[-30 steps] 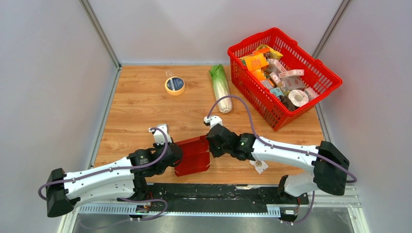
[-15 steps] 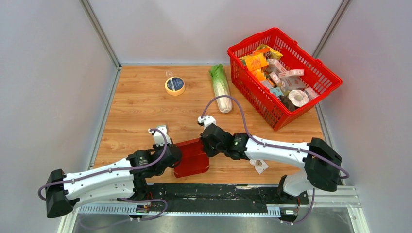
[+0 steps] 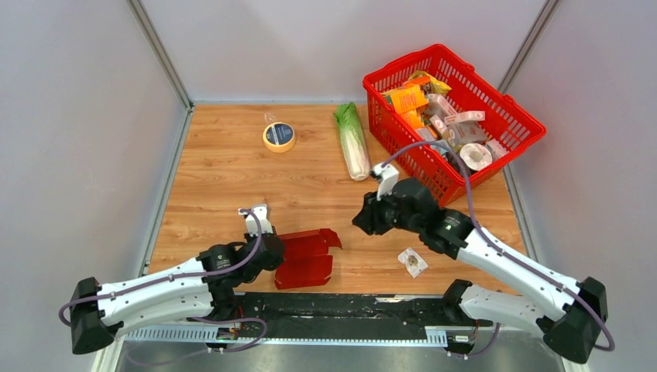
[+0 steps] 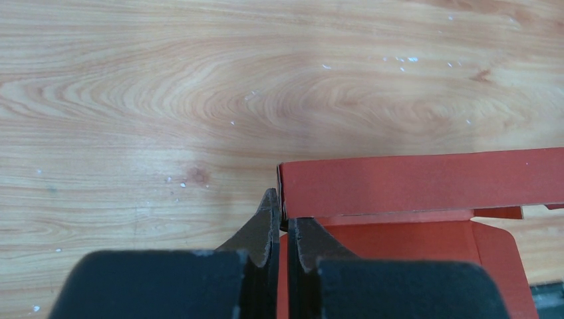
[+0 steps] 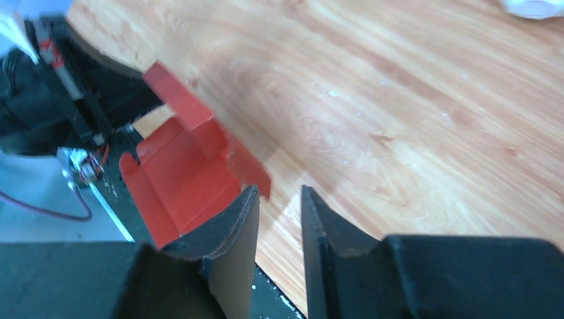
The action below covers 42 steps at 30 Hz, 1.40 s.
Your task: Fold the paper box
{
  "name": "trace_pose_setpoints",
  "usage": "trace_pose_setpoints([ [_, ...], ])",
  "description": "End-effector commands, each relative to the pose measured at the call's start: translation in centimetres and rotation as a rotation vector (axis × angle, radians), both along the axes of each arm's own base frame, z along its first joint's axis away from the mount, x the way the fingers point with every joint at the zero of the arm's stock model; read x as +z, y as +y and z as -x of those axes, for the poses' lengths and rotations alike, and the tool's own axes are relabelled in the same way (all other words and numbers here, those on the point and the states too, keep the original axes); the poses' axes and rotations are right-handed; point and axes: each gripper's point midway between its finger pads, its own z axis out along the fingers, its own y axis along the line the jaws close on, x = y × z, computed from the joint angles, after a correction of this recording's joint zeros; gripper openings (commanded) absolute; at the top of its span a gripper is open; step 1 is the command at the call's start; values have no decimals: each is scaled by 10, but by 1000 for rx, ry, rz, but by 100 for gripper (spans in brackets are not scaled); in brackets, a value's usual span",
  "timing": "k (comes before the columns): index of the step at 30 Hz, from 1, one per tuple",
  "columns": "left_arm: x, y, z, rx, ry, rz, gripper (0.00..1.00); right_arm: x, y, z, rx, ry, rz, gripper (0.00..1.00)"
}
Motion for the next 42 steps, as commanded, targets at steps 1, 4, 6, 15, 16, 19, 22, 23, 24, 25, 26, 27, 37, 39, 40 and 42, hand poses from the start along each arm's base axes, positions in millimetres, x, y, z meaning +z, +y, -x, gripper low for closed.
trace_pose_setpoints([
  [1,14,-19,3,-139,-23,86,0,8,-12,-3,9,113,-141,33],
  [4,23,-39,11,-291,-38,199,0,20,-7,5,122,196,-334,39],
  [6,29,-47,17,-383,-52,265,0,25,-1,30,240,240,-445,49],
  [15,71,-69,44,-690,-141,384,0,66,-5,86,553,174,-601,56],
  [16,76,-72,46,-716,-154,390,0,66,-4,91,572,175,-607,56],
  [19,82,-74,47,-735,-158,395,0,71,1,105,641,155,-608,55],
  [22,87,-78,48,-756,-154,404,0,66,8,113,666,137,-564,56],
  [23,87,-79,49,-764,-149,406,0,64,8,114,667,139,-557,56],
  [24,88,-80,49,-768,-145,407,0,63,9,115,664,141,-552,56],
  [25,88,-81,49,-769,-142,406,0,63,9,116,671,135,-552,56],
  [26,90,-82,50,-776,-142,410,0,62,8,118,674,136,-552,56],
  [27,90,-83,50,-779,-143,413,0,63,8,119,680,132,-557,57],
  [37,100,-88,48,-763,-114,443,0,52,16,121,657,99,-482,58],
  [39,98,-88,46,-751,-103,436,0,56,18,122,664,84,-484,58],
  [40,98,-88,45,-746,-98,435,0,57,19,125,673,80,-483,58],
  [42,95,-89,42,-732,-87,429,0,58,22,125,674,67,-478,59],
])
